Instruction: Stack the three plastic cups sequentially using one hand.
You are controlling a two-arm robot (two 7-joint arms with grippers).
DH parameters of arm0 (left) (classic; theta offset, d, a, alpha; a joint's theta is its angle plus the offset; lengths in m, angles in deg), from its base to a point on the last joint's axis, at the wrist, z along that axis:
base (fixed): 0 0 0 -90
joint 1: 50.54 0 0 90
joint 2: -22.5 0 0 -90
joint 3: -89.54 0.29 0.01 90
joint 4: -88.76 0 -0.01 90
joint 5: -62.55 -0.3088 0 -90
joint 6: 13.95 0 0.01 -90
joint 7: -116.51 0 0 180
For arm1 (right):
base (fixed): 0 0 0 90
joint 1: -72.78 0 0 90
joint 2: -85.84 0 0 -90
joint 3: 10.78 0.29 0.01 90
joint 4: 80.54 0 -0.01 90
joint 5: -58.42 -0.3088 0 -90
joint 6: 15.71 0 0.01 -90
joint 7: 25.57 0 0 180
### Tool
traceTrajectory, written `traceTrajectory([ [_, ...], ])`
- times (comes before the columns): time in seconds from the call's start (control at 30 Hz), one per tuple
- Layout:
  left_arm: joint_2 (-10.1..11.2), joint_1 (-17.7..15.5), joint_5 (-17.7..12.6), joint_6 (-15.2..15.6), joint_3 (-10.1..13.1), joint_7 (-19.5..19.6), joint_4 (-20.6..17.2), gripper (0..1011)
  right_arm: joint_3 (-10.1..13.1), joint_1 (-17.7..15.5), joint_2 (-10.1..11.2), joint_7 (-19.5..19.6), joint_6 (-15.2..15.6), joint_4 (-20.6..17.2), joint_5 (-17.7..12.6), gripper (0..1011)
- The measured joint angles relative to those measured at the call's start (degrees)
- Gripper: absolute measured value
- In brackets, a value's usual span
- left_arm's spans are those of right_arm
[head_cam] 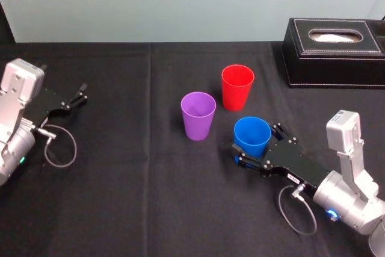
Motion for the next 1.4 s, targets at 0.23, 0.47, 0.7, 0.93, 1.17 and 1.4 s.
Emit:
traceTrajectory([
  [0.23, 0.0, 0.0, 0.0, 0.0, 0.0, 0.0, 0.0, 1005, 0.43, -0.07, -0.51, -0.31, -0.64, 0.28, 0.38, 1003],
  [0.47, 0.0, 0.0, 0.0, 0.0, 0.0, 0.0, 0.0, 1005, 0.83, -0.04, -1.01, -0.71, -1.52, 0.6, 0.86, 1003],
  [0.7, 0.0, 0.0, 0.0, 0.0, 0.0, 0.0, 0.0, 1004, 1.03, 0.07, -1.57, -1.04, -1.91, 1.02, 1.2, 1003],
  [0.93, 0.0, 0.0, 0.0, 0.0, 0.0, 0.0, 0.0, 1005, 1.04, 0.16, -1.85, -1.11, -1.91, 1.21, 1.38, 1002],
  [1.17, 0.0, 0.0, 0.0, 0.0, 0.0, 0.0, 0.0, 1004, 1.04, 0.16, -1.81, -1.11, -1.91, 1.2, 1.37, 1003],
  [1.4, 0.0, 0.0, 0.0, 0.0, 0.0, 0.0, 0.0, 1005, 1.0, 0.16, -1.77, -1.11, -1.89, 1.17, 1.37, 875],
])
